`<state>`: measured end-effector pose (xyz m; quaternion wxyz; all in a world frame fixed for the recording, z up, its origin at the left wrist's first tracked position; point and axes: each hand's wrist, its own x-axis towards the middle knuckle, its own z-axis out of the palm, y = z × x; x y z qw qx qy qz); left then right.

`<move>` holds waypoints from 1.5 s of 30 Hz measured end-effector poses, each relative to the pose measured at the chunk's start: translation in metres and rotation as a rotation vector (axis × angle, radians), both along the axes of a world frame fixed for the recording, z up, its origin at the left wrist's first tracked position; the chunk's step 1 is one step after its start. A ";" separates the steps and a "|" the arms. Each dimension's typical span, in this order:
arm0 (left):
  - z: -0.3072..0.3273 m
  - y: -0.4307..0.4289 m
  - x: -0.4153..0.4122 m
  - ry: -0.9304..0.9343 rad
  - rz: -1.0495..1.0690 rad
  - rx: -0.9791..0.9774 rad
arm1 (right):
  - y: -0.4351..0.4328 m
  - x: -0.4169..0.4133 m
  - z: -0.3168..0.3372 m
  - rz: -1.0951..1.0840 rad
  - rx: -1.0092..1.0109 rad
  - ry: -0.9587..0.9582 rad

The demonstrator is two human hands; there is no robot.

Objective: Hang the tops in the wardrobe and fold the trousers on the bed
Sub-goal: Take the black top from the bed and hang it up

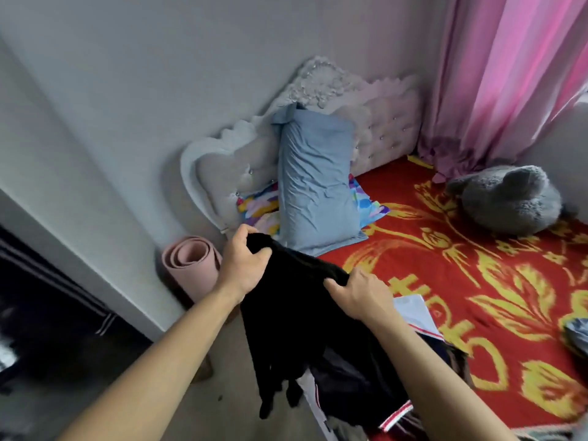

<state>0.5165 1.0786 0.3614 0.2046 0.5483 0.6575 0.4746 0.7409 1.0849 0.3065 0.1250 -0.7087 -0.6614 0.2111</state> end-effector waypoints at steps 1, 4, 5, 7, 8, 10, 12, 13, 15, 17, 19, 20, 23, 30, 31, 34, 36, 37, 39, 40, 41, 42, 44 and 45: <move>0.001 -0.012 -0.008 0.022 0.025 -0.007 | -0.002 -0.010 -0.004 0.023 -0.004 -0.004; 0.000 -0.045 -0.036 0.033 0.117 -0.015 | -0.013 -0.043 -0.006 0.103 0.013 -0.026; 0.000 -0.054 -0.046 0.037 0.141 -0.026 | -0.018 -0.054 -0.004 0.130 0.034 -0.021; 0.000 -0.073 -0.070 0.048 0.176 -0.058 | -0.028 -0.077 0.001 0.173 0.074 0.030; 0.001 -0.082 -0.084 0.052 0.188 -0.071 | -0.033 -0.089 0.005 0.182 0.092 0.071; 0.005 -0.103 -0.115 0.055 0.213 -0.092 | -0.045 -0.116 0.017 0.187 0.133 0.163; 0.010 -0.130 -0.152 0.073 0.247 -0.098 | -0.060 -0.151 0.032 0.199 0.170 0.258; 0.013 -0.146 -0.173 0.084 0.272 -0.102 | -0.069 -0.171 0.040 0.210 0.183 0.300; 0.017 -0.181 -0.219 0.097 0.320 -0.126 | -0.091 -0.217 0.053 0.233 0.208 0.375; 0.020 -0.218 -0.271 0.083 0.372 -0.136 | -0.115 -0.268 0.064 0.269 0.254 0.422; 0.022 -0.254 -0.321 0.087 0.425 -0.133 | -0.139 -0.317 0.073 0.308 0.313 0.418; 0.023 -0.270 -0.344 0.111 0.445 -0.134 | -0.152 -0.341 0.077 0.321 0.347 0.400; 0.025 -0.314 -0.403 0.222 0.489 -0.134 | -0.186 -0.399 0.082 0.404 0.465 0.321; 0.022 -0.345 -0.493 -0.056 0.505 -0.143 | -0.215 -0.489 0.083 0.536 0.483 0.359; 0.023 -0.344 -0.502 -0.142 0.493 -0.166 | -0.214 -0.502 0.083 0.537 0.444 0.394; 0.030 -0.343 -0.532 -0.339 0.404 -0.234 | -0.209 -0.548 0.088 0.552 0.288 0.534; 0.039 -0.345 -0.549 -0.393 0.373 -0.239 | -0.203 -0.581 0.092 0.548 0.201 0.662; 0.044 -0.346 -0.559 -0.353 0.388 -0.227 | -0.198 -0.599 0.095 0.554 0.171 0.717; 0.054 -0.347 -0.584 -0.192 0.455 -0.207 | -0.186 -0.638 0.100 0.592 0.133 0.798; 0.058 -0.348 -0.600 -0.115 0.504 -0.196 | -0.179 -0.658 0.103 0.621 0.127 0.827; 0.061 -0.347 -0.617 -0.058 0.562 -0.178 | -0.172 -0.679 0.106 0.655 0.132 0.852; 0.064 -0.346 -0.634 -0.027 0.623 -0.153 | -0.165 -0.700 0.110 0.690 0.138 0.871; 0.071 -0.340 -0.667 0.000 0.731 -0.084 | -0.150 -0.740 0.119 0.760 0.129 0.893; 0.075 -0.337 -0.683 0.019 0.771 -0.040 | -0.144 -0.760 0.124 0.798 0.117 0.891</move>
